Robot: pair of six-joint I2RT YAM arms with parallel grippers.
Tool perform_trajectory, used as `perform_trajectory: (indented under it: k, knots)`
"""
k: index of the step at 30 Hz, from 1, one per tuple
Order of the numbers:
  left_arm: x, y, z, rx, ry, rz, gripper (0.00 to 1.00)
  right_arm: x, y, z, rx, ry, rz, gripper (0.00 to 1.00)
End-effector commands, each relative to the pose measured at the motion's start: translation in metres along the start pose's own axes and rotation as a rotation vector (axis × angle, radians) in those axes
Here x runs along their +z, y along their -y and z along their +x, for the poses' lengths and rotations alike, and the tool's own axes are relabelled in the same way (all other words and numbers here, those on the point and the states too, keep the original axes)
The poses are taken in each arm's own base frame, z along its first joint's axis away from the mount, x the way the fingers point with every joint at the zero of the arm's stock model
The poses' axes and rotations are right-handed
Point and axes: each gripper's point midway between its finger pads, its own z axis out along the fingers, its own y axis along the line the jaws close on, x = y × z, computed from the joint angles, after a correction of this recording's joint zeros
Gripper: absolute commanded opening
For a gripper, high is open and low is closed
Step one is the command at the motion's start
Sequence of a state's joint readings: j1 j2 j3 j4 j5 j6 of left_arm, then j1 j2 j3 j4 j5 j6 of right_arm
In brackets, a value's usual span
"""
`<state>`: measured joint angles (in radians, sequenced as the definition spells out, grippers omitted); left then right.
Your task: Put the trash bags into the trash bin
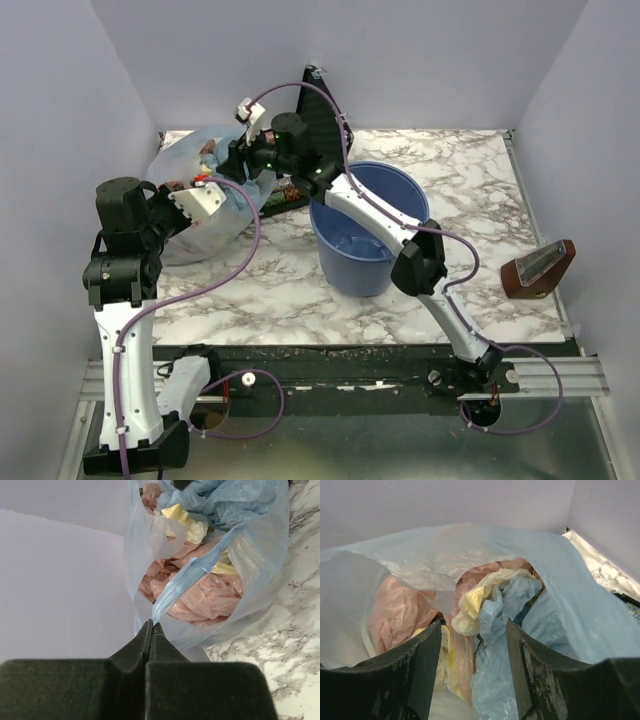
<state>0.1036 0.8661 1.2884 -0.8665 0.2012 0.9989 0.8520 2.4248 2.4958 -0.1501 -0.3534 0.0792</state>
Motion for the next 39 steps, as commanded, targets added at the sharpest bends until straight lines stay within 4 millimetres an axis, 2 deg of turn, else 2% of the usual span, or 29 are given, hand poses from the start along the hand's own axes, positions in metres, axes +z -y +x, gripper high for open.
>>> perform_trajectory:
  k: [1, 3, 6, 9, 12, 17, 20, 26, 34, 39]
  knots:
    - [-0.013, -0.001, -0.009, -0.055, 0.027, -0.004, 0.0, 0.008, -0.03, 0.01, -0.003, -0.015, -0.087, 0.62]
    - [-0.015, -0.007, -0.012, -0.082, 0.03, -0.025, 0.0, 0.0, -0.036, 0.006, 0.015, -0.033, -0.082, 0.64]
    - [-0.017, -0.01, -0.015, -0.102, 0.039, -0.032, 0.0, -0.01, -0.04, -0.011, -0.008, -0.025, -0.063, 0.66]
    - [-0.018, -0.01, -0.017, -0.102, 0.053, -0.042, 0.0, -0.009, -0.029, -0.012, -0.044, -0.018, 0.002, 0.66]
    - [-0.019, -0.012, -0.018, -0.105, 0.058, -0.057, 0.0, -0.003, -0.023, 0.002, -0.061, -0.039, 0.026, 0.66]
    - [-0.026, -0.011, -0.018, -0.109, 0.063, -0.068, 0.0, 0.004, -0.027, 0.031, -0.091, -0.096, 0.015, 0.66]
    - [-0.029, -0.008, -0.017, -0.104, 0.059, -0.067, 0.0, 0.008, -0.02, 0.047, -0.087, -0.121, 0.055, 0.65]
    - [-0.028, -0.001, -0.013, -0.109, 0.057, -0.056, 0.0, 0.016, -0.011, 0.053, -0.095, -0.106, 0.087, 0.64]
    - [-0.023, 0.001, -0.012, -0.121, 0.058, -0.049, 0.0, 0.016, -0.038, 0.073, -0.063, -0.153, -0.049, 0.63]
    - [-0.022, 0.002, -0.011, -0.124, 0.058, -0.048, 0.0, 0.019, -0.026, 0.08, -0.071, -0.159, 0.003, 0.61]
